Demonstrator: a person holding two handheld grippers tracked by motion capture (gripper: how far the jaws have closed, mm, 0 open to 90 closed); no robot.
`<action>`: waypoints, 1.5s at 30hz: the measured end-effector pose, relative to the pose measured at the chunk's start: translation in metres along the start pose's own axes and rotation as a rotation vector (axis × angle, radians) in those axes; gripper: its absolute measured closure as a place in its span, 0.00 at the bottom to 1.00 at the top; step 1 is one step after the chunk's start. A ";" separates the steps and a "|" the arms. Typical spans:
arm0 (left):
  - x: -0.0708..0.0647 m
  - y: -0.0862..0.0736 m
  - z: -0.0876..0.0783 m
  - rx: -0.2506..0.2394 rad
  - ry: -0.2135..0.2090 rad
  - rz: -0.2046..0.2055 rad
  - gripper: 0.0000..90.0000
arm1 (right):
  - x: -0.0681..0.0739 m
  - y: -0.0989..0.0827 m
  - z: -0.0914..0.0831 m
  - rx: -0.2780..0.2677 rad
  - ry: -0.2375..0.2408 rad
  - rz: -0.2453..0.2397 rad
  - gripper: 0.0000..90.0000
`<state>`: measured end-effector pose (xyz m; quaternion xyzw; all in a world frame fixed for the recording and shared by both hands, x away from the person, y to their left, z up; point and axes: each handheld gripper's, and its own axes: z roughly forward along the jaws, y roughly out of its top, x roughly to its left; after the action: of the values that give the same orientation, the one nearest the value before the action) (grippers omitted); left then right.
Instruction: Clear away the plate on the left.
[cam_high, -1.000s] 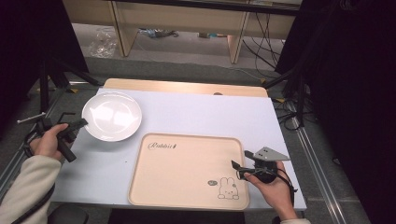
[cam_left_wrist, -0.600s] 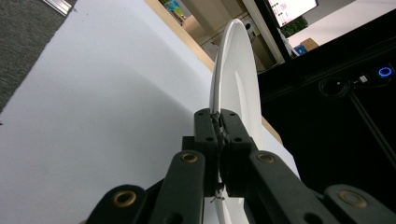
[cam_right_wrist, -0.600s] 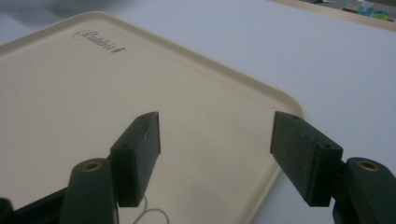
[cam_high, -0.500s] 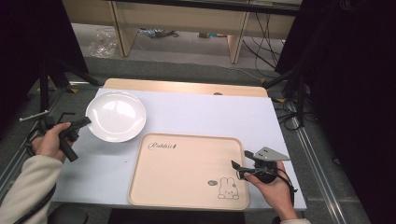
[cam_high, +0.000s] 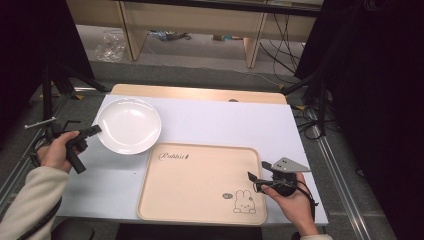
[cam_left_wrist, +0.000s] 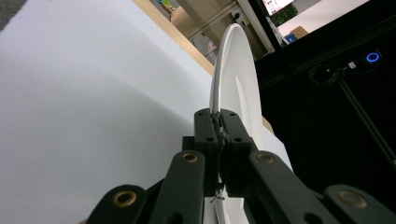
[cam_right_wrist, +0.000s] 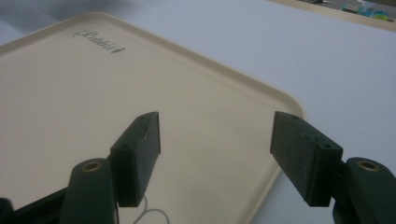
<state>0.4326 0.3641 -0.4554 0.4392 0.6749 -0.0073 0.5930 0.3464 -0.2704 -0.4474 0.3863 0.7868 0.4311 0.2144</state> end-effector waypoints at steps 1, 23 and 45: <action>-0.001 0.000 0.000 0.001 -0.003 0.002 0.96 | 0.000 0.000 0.000 0.005 0.004 0.007 0.38; -0.015 -0.006 0.004 0.028 -0.040 0.029 0.96 | 0.000 0.000 0.000 -0.003 0.001 0.001 0.38; -0.026 -0.012 0.007 0.054 -0.064 0.051 0.96 | 0.000 0.000 0.000 -0.002 0.003 0.003 0.38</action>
<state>0.4290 0.3379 -0.4426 0.4716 0.6437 -0.0247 0.6022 0.3466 -0.2707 -0.4475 0.3866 0.7859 0.4329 0.2132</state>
